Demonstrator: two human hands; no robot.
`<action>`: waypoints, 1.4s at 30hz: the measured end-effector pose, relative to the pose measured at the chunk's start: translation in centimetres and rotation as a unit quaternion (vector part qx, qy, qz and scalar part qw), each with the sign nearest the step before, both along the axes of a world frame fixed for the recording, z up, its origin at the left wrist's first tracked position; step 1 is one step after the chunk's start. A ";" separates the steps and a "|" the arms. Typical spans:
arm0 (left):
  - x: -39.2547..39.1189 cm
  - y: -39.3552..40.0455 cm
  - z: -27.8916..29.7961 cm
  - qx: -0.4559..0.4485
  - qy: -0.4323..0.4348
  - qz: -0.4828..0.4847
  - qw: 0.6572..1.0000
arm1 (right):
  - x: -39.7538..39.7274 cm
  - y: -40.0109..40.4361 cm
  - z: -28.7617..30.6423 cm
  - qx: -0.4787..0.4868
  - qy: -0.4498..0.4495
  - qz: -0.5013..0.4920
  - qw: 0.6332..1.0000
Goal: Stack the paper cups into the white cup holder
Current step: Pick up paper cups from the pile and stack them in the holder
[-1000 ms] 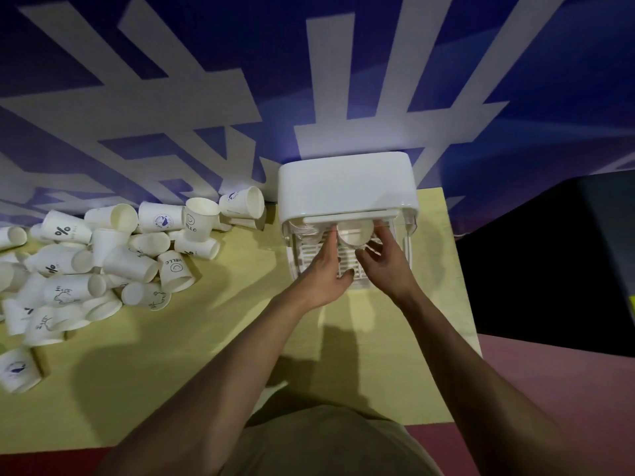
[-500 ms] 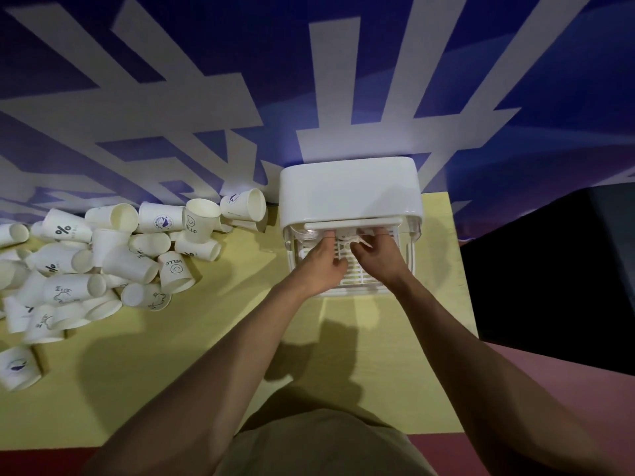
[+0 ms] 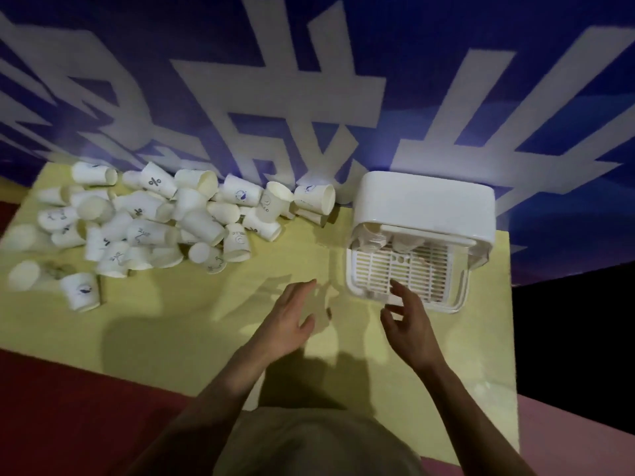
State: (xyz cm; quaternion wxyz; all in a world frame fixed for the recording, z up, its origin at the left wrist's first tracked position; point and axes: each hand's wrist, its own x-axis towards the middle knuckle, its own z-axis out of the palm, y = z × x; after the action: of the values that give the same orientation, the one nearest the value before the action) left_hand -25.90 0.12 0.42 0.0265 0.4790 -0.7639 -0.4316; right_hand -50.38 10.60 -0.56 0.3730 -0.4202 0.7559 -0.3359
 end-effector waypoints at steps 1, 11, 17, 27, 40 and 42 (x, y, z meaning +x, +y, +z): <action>2.5 0.0 -0.2 -0.011 -0.010 0.023 1.000 | 1.4 0.2 0.0 0.000 0.007 0.029 1.000; 28.2 -6.1 -2.0 -0.144 -0.169 0.291 0.931 | 15.3 -1.0 -1.0 -0.006 0.095 0.200 0.975; 37.6 -11.9 -2.4 -0.108 -0.228 0.341 0.905 | 22.8 -2.9 -1.5 0.017 0.091 0.212 0.973; 42.7 -19.6 -7.3 0.008 -0.268 0.333 0.904 | 28.8 -8.6 -0.7 0.010 0.199 0.244 0.949; 44.2 -15.3 -7.8 -0.047 -0.053 0.360 0.930 | 37.2 -30.8 0.6 -0.038 0.348 0.363 0.864; 43.8 -13.9 -7.1 -0.039 -0.020 0.367 0.929 | 39.2 -33.0 0.4 -0.024 0.355 0.378 0.855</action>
State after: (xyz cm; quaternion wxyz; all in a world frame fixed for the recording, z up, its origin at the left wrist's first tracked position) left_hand 17.90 -13.82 -6.66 0.1864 0.7332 -0.5512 -0.3520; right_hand -11.20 -22.42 -0.12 0.1677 -0.7731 0.6116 -0.0155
